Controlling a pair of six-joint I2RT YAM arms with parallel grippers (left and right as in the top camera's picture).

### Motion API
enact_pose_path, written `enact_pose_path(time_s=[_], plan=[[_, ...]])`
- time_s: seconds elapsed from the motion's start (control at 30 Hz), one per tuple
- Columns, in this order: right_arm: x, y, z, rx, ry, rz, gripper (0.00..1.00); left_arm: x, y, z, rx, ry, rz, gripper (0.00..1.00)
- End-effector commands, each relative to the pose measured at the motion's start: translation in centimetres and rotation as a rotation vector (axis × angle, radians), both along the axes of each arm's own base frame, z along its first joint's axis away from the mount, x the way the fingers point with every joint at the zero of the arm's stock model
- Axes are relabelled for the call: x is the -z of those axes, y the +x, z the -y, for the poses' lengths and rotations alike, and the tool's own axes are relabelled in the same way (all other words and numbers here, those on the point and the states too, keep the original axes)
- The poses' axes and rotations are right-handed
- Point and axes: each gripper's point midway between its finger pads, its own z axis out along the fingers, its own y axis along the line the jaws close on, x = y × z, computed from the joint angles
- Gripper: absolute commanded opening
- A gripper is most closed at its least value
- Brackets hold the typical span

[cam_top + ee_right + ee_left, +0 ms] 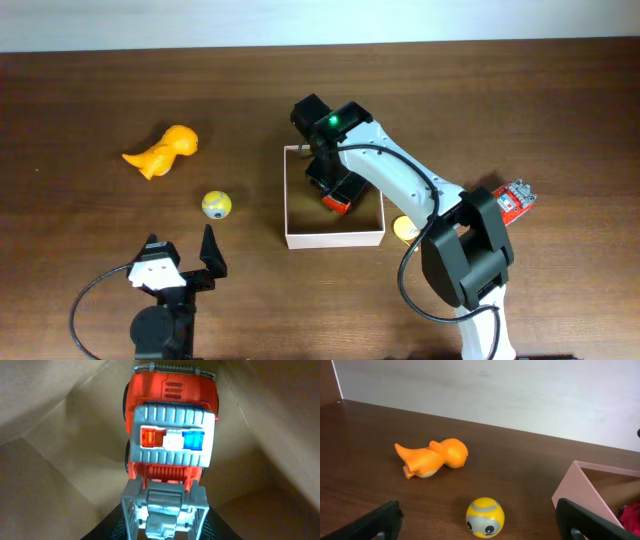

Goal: Pack container
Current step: 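Lower the fire truck into the box and open the right gripper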

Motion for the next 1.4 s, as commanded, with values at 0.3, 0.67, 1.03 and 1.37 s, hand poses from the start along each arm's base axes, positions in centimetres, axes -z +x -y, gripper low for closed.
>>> enact_pose_path(time_s=[0.3, 0.67, 1.03, 1.37], plan=[[0.4, -0.6, -1.8, -0.323, 0.018, 0.014, 0.37, 0.0, 0.0, -0.1, 0.001, 0.015, 0.005, 0.99], [0.3, -0.3, -4.5, -0.588, 0.065, 0.080, 0.38, 0.0, 0.0, -0.1, 0.001, 0.015, 0.005, 0.99], [-0.2, 1.5, -5.9, -0.661, 0.094, 0.178, 0.38, 0.0, 0.0, -0.1, 0.001, 0.015, 0.005, 0.99], [-0.4, 1.8, -7.0, -0.686, 0.142, 0.203, 0.38, 0.0, 0.0, -0.1, 0.001, 0.015, 0.005, 0.99]])
